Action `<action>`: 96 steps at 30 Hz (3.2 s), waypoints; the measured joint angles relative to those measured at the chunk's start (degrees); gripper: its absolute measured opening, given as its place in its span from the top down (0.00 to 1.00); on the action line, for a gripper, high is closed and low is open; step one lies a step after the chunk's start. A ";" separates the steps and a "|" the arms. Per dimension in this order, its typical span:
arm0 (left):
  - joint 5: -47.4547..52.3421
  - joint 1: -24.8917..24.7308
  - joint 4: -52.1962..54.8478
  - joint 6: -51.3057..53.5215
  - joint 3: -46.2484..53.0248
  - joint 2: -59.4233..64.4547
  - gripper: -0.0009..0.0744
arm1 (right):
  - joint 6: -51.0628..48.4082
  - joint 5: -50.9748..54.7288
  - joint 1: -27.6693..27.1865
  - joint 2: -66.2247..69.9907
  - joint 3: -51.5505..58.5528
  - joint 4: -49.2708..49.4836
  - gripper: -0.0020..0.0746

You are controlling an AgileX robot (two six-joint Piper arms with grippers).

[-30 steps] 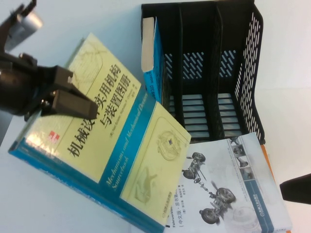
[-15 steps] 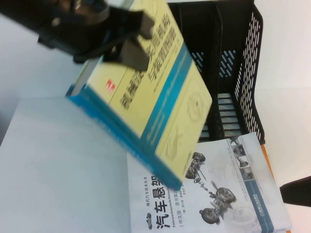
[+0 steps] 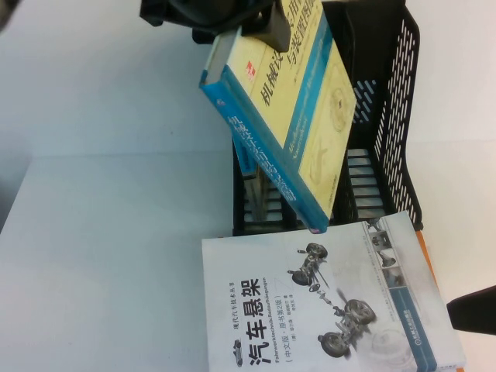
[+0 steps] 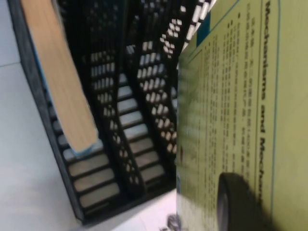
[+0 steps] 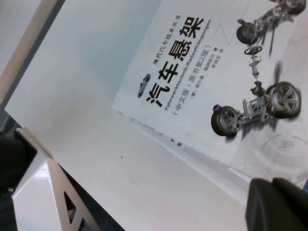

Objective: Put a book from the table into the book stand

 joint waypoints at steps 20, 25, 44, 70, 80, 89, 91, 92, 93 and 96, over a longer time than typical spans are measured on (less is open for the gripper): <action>-6.04 0.00 5.59 -4.27 -2.09 7.38 0.73 | 0.00 -0.55 0.00 0.00 0.00 -1.32 0.96; -9.20 0.00 8.34 -4.62 -2.09 9.29 0.73 | 0.00 -0.55 0.00 0.00 0.00 -1.32 0.96; -14.15 2.19 5.75 -3.39 -2.09 14.18 0.73 | 0.00 -0.60 0.00 0.00 0.38 -1.47 0.96; -12.51 -0.33 13.73 -10.33 -2.19 18.14 0.73 | 0.00 -1.49 0.00 0.00 0.47 -2.38 0.96; -11.94 -1.43 19.37 -14.79 -2.19 18.23 0.73 | 0.00 -1.49 0.00 0.00 0.47 -2.58 0.96; -12.28 -1.46 19.53 -15.01 -2.19 18.23 0.72 | 0.00 -1.49 0.00 0.00 0.47 -2.58 0.96; -14.96 -1.46 21.05 -15.01 -2.33 18.13 0.63 | 0.00 -1.49 0.00 0.00 0.47 -2.58 0.96; -15.89 -1.46 21.44 -15.01 -2.58 18.04 0.57 | 0.00 -1.49 0.00 0.00 0.47 -2.58 0.96; -16.79 -1.21 22.32 -15.09 -2.85 17.66 0.50 | 0.00 -1.49 0.00 0.00 0.47 -2.58 0.96; -17.61 -0.97 23.68 -15.09 -2.96 17.01 0.34 | 0.00 -1.49 0.00 0.00 0.47 -2.58 0.96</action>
